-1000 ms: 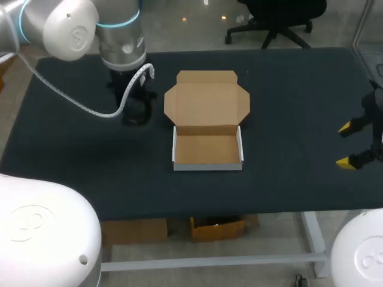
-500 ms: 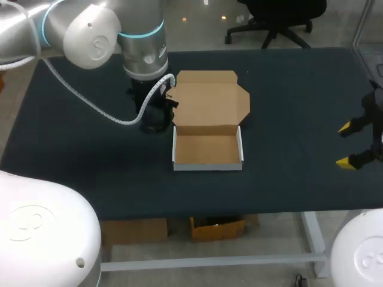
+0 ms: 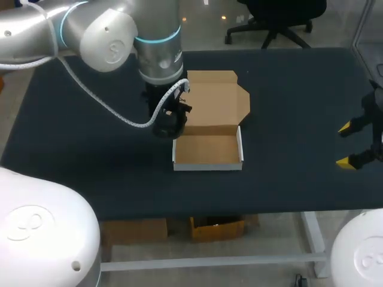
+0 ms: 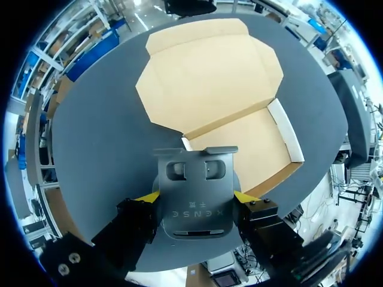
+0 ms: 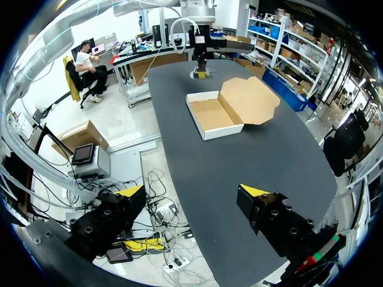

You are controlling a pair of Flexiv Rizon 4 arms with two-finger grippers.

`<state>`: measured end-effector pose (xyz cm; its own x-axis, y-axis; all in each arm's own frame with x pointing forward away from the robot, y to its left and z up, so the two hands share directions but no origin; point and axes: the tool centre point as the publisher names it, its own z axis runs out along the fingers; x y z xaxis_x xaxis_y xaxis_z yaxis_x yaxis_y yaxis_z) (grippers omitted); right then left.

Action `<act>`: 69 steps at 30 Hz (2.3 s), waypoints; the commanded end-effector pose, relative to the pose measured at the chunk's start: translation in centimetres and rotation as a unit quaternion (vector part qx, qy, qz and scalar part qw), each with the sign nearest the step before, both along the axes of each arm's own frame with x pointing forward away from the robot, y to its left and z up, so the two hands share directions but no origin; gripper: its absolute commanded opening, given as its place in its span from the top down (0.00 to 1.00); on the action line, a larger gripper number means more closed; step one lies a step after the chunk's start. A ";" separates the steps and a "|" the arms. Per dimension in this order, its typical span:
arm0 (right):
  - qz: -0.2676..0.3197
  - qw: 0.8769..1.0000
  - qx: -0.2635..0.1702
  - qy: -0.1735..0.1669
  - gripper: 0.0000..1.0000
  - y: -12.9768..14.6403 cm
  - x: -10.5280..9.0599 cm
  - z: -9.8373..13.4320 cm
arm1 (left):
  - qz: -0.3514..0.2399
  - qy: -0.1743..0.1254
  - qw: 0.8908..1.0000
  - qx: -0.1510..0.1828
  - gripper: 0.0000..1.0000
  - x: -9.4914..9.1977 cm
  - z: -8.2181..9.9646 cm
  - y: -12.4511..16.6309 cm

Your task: Assemble the packaging by folding the flat box into shape, placing the metal phone stand inside, and closing the box properly

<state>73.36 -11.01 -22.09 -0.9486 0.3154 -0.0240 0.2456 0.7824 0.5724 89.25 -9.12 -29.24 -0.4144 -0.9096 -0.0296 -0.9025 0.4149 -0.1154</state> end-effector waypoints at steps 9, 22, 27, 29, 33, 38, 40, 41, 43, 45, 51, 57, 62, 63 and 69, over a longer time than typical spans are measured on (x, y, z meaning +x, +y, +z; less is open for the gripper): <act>0.001 1.000 0.001 0.000 0.00 -0.1 -0.1 0.1 | -0.013 -0.002 1.000 0.005 1.00 -0.6 -0.7 -2.4; 0.001 1.000 0.001 0.000 0.00 -0.1 -0.1 0.1 | -0.018 -0.007 1.000 0.000 1.00 -0.4 -1.9 -5.0; 0.001 1.000 0.001 0.000 0.00 -0.1 -0.1 0.1 | -0.018 -0.007 1.000 -0.005 1.00 -0.3 -2.7 -5.9; 0.001 1.000 0.001 0.000 0.00 -0.1 -0.1 0.1 | -0.019 -0.004 1.000 -0.008 1.00 -0.3 -2.9 -6.2; 0.001 1.000 0.001 0.000 0.00 -0.1 -0.1 0.1 | -0.019 -0.005 1.000 -0.012 1.00 -0.3 -3.4 -6.8; 0.001 1.000 0.001 0.000 0.00 -0.1 -0.1 0.1 | -0.023 -0.001 1.000 -0.014 1.00 -0.4 -4.2 -7.7; 0.001 1.000 0.001 0.000 0.00 -0.1 -0.1 0.1 | -0.024 0.000 1.000 -0.014 1.00 -0.5 -4.3 -7.9; 0.001 1.000 0.001 0.000 0.00 -0.1 -0.1 0.1 | -0.025 0.002 1.000 -0.015 1.00 -0.5 -4.4 -8.0; 0.001 1.000 0.001 0.000 0.00 -0.1 -0.1 0.1 | -0.026 0.003 1.000 -0.017 1.00 -0.6 -4.5 -8.2; 0.001 1.000 0.001 0.000 0.00 -0.1 -0.1 0.1 | -0.028 0.004 0.999 -0.017 1.00 -0.6 -4.7 -8.5; 0.001 1.000 0.001 0.000 0.00 -0.1 -0.1 0.1 | -0.038 0.003 0.999 -0.012 1.00 -0.7 -5.5 -9.6; 0.001 1.000 0.001 0.000 0.00 -0.1 -0.1 0.1 | -0.044 0.001 0.999 -0.005 1.00 -0.2 -6.8 -10.4; 0.001 1.000 0.001 0.000 0.00 -0.1 -0.1 0.1 | -0.050 0.007 0.999 -0.008 1.00 0.2 -7.6 -10.7; 0.001 1.000 0.001 0.000 0.00 -0.1 -0.1 0.1 | -0.050 0.007 0.999 -0.008 1.00 0.2 -7.6 -10.7; 0.001 1.000 0.001 0.000 0.00 -0.1 -0.1 0.1 | -0.060 0.000 0.998 -0.008 1.00 0.1 -8.2 -11.1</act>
<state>73.33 -11.03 -22.09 -0.9485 0.3159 -0.0241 0.2460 0.7821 0.5725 89.38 -19.99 -37.24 -0.5210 -0.8535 -0.0102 -0.8466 0.5182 -0.1217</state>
